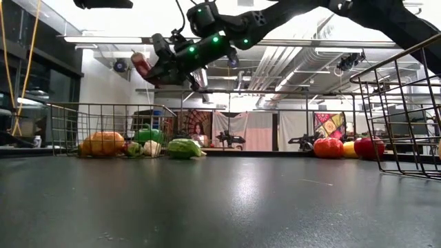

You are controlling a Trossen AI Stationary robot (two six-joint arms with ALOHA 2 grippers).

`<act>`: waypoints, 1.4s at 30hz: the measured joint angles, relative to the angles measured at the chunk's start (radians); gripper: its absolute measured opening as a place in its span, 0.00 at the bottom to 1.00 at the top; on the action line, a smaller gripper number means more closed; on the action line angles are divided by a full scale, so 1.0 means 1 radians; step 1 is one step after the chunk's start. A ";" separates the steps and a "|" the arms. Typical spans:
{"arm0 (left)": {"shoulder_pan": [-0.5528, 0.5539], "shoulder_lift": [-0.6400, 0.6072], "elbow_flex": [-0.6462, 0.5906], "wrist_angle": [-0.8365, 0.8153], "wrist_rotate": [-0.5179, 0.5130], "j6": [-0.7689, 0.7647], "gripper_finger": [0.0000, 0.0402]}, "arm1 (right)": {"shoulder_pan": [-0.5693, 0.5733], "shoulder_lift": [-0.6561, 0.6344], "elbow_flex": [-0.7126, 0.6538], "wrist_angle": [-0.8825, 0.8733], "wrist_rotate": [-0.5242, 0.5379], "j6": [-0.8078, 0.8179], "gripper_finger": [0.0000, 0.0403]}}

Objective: Sort produce into baskets
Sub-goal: Put the red chili pepper into the top wire basket, then put the green cucumber into the top wire basket

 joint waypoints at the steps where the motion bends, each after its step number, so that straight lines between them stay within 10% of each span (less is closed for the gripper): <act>1: 0.000 0.000 0.000 0.000 -0.001 0.000 0.89 | 0.000 0.000 0.000 -0.001 0.000 0.000 0.30; 18: 0.000 0.000 0.000 -0.008 -0.001 -0.004 0.89 | -0.056 -0.008 0.001 -0.079 0.086 -0.001 0.33; 30: 0.006 0.002 -0.002 -0.120 0.002 -0.115 0.89 | -0.121 -0.155 -0.001 -0.673 0.140 -0.203 0.32; 42: 0.011 0.002 -0.002 -0.121 0.003 -0.148 0.89 | -0.014 -0.156 -0.325 -0.366 0.049 -0.139 0.32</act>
